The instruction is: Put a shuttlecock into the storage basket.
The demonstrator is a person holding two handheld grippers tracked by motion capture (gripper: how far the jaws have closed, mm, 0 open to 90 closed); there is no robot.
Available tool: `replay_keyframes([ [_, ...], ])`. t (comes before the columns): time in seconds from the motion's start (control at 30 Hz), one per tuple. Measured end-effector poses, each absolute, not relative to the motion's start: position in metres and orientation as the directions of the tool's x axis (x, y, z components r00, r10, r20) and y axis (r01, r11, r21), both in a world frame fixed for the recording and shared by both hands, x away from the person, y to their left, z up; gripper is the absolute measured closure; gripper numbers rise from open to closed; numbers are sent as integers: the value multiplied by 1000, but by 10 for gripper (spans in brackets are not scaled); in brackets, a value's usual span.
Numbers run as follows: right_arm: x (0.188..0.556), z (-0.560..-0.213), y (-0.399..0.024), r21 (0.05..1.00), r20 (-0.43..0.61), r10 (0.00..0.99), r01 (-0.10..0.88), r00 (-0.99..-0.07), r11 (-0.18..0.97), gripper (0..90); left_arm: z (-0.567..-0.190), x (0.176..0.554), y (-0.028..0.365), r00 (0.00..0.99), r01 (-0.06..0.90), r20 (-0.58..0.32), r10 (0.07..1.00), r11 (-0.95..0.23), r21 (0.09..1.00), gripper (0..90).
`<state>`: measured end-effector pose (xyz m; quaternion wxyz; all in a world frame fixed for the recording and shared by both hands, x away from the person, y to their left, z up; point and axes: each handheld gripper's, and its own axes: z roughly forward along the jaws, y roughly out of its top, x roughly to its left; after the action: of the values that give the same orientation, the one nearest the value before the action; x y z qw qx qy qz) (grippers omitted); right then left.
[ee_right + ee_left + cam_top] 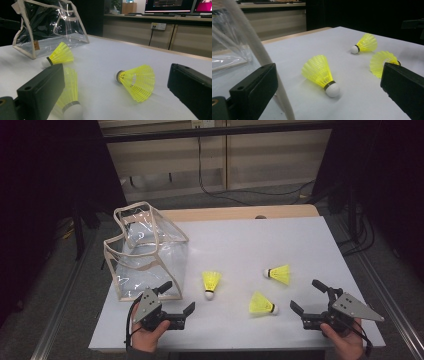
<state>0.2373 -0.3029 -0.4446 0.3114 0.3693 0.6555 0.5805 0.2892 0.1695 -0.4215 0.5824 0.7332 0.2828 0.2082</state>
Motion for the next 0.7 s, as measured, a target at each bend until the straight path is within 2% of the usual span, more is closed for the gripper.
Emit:
replay_keyframes([
  [0.7,238,-445,-303,991,18,847,119,-532,54,9,-423,292,147,777,217,-46,628,-198,956,14],
])
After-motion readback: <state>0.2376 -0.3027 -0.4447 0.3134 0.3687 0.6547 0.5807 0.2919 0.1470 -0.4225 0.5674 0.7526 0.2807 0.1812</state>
